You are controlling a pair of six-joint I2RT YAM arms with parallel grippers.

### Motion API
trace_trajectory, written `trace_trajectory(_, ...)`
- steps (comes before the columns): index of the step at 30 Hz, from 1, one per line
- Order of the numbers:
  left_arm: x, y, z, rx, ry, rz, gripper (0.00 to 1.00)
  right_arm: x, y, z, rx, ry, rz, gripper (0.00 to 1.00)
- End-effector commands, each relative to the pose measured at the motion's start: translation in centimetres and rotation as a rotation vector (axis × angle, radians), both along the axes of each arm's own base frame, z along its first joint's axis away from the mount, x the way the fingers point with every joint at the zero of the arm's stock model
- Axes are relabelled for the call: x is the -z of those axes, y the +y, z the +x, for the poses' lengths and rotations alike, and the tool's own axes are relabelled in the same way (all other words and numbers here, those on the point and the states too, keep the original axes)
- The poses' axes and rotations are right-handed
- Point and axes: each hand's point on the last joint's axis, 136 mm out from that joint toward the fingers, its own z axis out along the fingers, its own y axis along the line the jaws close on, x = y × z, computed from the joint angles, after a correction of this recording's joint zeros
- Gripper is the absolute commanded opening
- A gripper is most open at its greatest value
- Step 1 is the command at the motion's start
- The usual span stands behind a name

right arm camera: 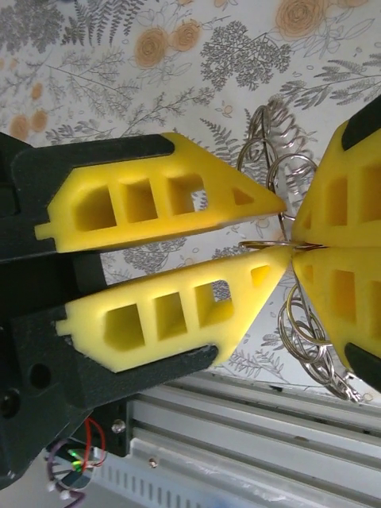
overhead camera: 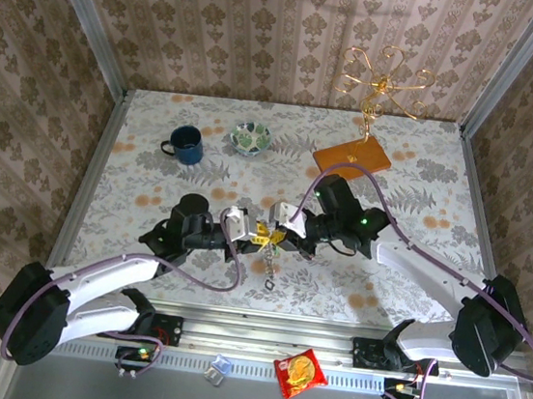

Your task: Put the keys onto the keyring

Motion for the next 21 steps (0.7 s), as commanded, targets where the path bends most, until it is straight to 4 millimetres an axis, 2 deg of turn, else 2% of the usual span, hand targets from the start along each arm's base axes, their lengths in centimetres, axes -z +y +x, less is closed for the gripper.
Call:
trace_trajectory(1, 0.6, -0.1, -0.3, 0.049, -0.002, 0.066, 0.13, -1.3, 0.2, -0.4, -0.051, -0.048, -0.023, 0.00)
trace_trajectory(4, 0.7, -0.1, -0.4, 0.065, -0.004, 0.088, 0.02, -1.8, 0.5, -0.8, -0.079, -0.069, -0.035, 0.00)
trace_trajectory(6, 0.4, -0.2, -0.4, 0.068, -0.011, 0.086, 0.00, -2.5, 0.6, -0.6, -0.058, -0.072, -0.019, 0.00)
trace_trajectory(7, 0.3, -0.2, -0.4, 0.066, -0.015, 0.081, 0.00, -2.8, 0.4, -0.3, -0.029, -0.075, -0.002, 0.04)
trace_trajectory(9, -0.2, -0.1, -0.4, 0.058, -0.027, 0.060, 0.00, -3.2, -0.2, 0.2, 0.028, -0.062, 0.037, 0.24)
trace_trajectory(10, -0.5, -0.1, -0.4, 0.053, -0.033, 0.039, 0.00, -3.2, -0.6, 0.5, 0.059, -0.048, 0.060, 0.31)
trace_trajectory(12, -1.1, 0.0, -0.4, 0.043, -0.043, -0.007, 0.00, -3.0, -1.6, 0.9, 0.106, -0.021, 0.098, 0.37)
trace_trajectory(15, -1.9, 0.1, -0.6, 0.040, -0.053, -0.072, 0.00, -2.4, -2.3, 0.7, 0.142, 0.022, 0.129, 0.37)
trace_trajectory(21, -2.1, 0.2, -0.7, 0.036, -0.060, -0.127, 0.00, -1.7, -1.7, 0.1, 0.144, 0.089, 0.178, 0.36)
